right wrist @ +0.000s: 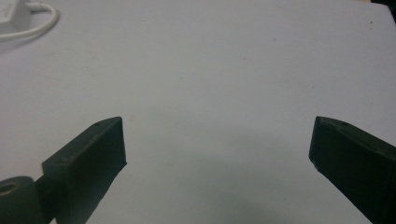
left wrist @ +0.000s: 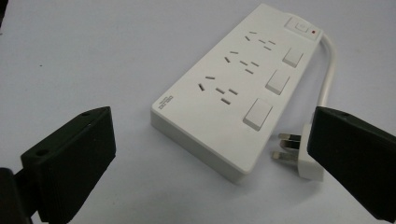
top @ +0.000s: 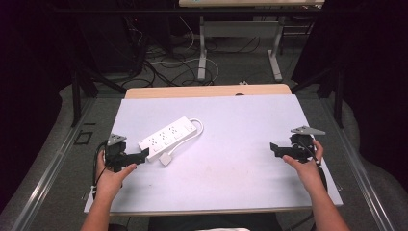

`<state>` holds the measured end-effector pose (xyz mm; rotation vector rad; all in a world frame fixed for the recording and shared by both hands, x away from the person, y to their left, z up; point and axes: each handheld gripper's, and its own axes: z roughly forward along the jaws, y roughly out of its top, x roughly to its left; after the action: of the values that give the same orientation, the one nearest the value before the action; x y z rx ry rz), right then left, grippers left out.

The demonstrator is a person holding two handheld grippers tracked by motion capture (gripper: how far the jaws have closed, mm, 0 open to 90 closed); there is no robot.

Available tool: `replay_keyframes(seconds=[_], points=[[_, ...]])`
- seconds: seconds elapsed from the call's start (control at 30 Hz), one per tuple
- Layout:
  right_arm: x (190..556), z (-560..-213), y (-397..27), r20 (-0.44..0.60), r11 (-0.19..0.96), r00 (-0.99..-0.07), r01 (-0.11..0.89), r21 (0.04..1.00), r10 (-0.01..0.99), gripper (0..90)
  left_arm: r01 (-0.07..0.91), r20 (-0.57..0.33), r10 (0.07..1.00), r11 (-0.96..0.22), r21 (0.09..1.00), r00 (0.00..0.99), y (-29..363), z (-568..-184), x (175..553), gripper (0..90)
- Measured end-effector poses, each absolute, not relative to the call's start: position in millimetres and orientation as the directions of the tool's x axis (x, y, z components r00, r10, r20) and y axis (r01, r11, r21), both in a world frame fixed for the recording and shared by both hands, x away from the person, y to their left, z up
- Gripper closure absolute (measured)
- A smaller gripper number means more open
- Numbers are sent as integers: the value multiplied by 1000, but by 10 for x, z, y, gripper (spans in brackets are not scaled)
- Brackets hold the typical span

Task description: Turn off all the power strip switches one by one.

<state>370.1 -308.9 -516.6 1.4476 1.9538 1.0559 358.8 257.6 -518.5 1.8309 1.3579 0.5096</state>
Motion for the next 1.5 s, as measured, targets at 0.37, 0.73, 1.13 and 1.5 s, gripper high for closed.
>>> replay_keyframes(seconds=[0.37, 0.73, 1.13, 1.5], points=[[3558, -5116, -3092, 48, 179, -352, 583, 793, 935, 39, 615, -124, 907, -167, 770, 402, 2328, -5044, 3690, 57], [3526, -5118, -3021, 36, 198, -372, 572, 796, 928, 44, 593, -134, 880, -187, 783, 455, 1973, -4848, 3927, 167], [3518, -5139, -2999, 34, 203, -377, 570, 796, 926, 51, 574, -116, 855, -233, 785, 506, 1692, -4713, 4218, 248], [3536, -5181, -3038, 40, 192, -365, 577, 794, 930, 65, 583, -120, 854, -236, 777, 507, 1507, -4653, 4437, 264]])
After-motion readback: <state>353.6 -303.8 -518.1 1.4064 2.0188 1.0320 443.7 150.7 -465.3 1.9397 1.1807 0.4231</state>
